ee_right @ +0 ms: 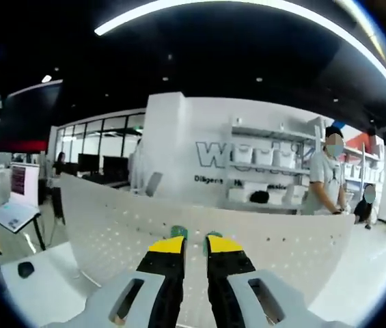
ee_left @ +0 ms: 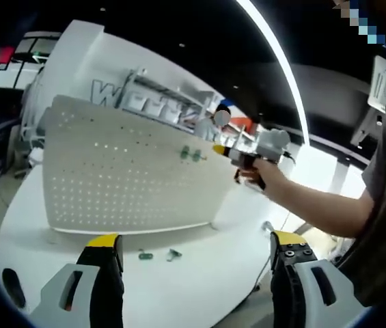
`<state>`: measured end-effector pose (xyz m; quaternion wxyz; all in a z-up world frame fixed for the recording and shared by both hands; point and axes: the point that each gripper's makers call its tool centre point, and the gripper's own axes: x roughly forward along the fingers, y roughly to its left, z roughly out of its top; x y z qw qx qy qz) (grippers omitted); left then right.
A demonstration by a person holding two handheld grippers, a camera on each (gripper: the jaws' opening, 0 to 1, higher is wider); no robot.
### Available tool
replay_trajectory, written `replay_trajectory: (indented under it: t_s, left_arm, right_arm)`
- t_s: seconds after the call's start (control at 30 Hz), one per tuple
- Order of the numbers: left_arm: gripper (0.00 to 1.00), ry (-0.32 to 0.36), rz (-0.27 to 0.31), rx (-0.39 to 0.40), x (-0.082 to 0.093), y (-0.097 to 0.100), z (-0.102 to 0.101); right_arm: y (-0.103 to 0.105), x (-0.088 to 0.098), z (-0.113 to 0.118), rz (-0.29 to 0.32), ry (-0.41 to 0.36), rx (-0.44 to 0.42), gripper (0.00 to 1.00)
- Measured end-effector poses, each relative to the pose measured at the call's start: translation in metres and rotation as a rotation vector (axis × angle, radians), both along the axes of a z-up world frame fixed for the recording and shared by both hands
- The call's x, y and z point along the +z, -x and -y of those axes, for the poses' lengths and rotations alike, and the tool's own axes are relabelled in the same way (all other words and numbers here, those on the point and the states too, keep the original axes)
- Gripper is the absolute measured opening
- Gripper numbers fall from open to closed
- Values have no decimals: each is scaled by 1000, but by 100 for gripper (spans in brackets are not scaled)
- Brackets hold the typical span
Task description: Insert the hook assembly into the mounting plate slot until the hook locks in place.
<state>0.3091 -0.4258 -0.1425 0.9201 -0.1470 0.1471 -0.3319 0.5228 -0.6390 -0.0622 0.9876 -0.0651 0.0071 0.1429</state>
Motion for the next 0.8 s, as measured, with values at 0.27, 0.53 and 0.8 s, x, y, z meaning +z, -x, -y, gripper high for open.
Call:
replay_trajectory:
  t_s: [0.27,0.53,0.8]
  left_arm:
    - [90,-10,1,12,-1,3,-3]
    - [89,-17,0,9,-2,5,-1]
    - [89,-23,-1,9,-2,8,-1]
  right_arm:
    - [25,-8,-14,-40,16,65,10]
    - [46,-24,-23,-69,46,112,10]
    - [68,-49,-32,-123,84,160,11]
